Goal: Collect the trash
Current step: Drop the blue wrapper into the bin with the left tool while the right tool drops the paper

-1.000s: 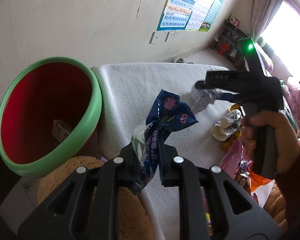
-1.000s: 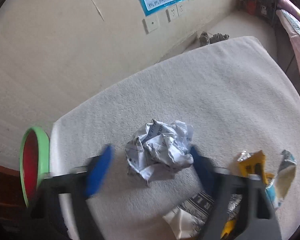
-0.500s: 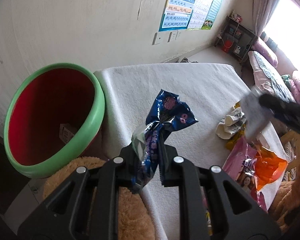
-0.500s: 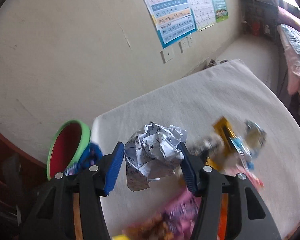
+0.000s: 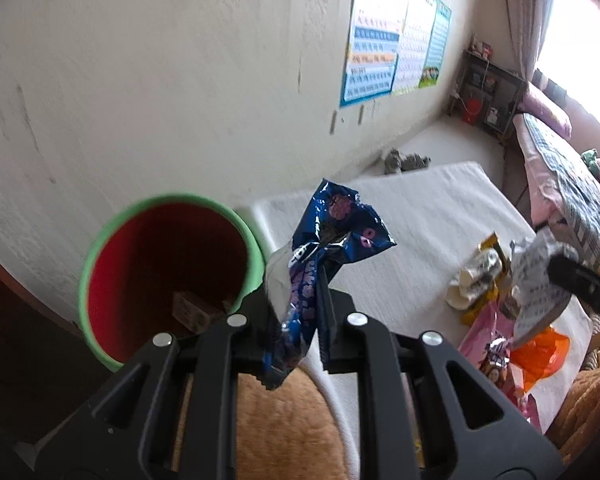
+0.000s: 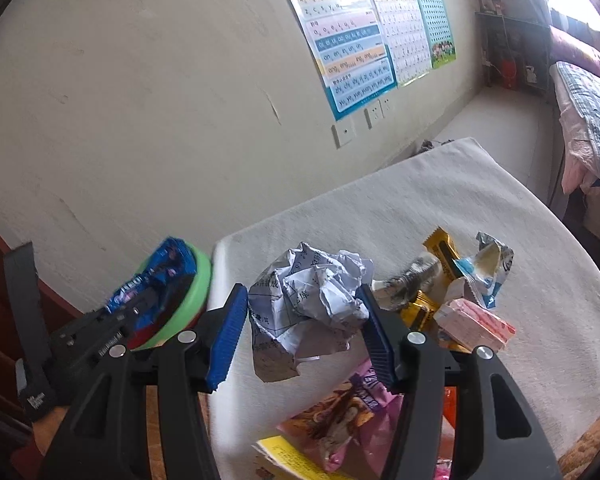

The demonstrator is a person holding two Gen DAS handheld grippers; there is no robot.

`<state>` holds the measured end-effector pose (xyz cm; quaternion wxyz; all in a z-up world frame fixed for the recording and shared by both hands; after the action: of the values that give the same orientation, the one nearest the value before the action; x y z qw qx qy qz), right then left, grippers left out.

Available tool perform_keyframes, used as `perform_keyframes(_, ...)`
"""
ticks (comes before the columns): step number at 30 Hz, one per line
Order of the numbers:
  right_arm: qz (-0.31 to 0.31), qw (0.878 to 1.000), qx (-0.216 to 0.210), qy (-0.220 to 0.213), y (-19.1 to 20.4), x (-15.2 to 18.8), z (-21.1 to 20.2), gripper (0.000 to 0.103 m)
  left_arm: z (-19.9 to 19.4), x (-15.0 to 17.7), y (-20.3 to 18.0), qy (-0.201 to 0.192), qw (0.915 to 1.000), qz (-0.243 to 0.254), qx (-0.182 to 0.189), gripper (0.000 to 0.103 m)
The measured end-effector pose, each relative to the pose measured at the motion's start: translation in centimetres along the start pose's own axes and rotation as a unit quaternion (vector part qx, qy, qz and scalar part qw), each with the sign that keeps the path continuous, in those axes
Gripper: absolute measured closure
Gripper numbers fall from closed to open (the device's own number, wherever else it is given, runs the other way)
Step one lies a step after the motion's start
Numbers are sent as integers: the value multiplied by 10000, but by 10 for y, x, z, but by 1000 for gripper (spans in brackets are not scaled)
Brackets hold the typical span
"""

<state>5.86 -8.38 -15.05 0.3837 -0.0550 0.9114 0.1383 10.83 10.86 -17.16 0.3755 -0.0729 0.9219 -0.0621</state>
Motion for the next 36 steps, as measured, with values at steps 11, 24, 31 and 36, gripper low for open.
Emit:
perform_keyframes(11, -334, 9993, -191, 7, 41, -13, 11, 49, -23, -28, 35, -329, 9991, -177, -196, 88)
perform_keyframes(24, -730, 9958, -492, 262, 92, -27, 49, 49, -8, -34, 104, -267, 9946, -724, -700, 88)
perform_keyframes(31, -845, 9917, -819, 516, 128, -33, 86, 48, 10, -25, 143, -22, 9897, -1055, -971, 88)
perform_keyframes(36, -956, 9867, -1131, 668, 160, -39, 113, 48, 18, -13, 165, 161, 9865, -1210, -1090, 88)
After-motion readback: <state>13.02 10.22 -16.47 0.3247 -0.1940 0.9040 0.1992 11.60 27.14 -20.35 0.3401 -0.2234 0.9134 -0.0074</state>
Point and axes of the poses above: each gripper's, at about its wrist camera, not at the fingertips, and z roughly the way its jaws point, y to its left, x to its underside, the point moved 8 cm from there along z, roughly the way its jaws point, and after that the axes turned 11 degrees about -z, right-handed, at the moved point
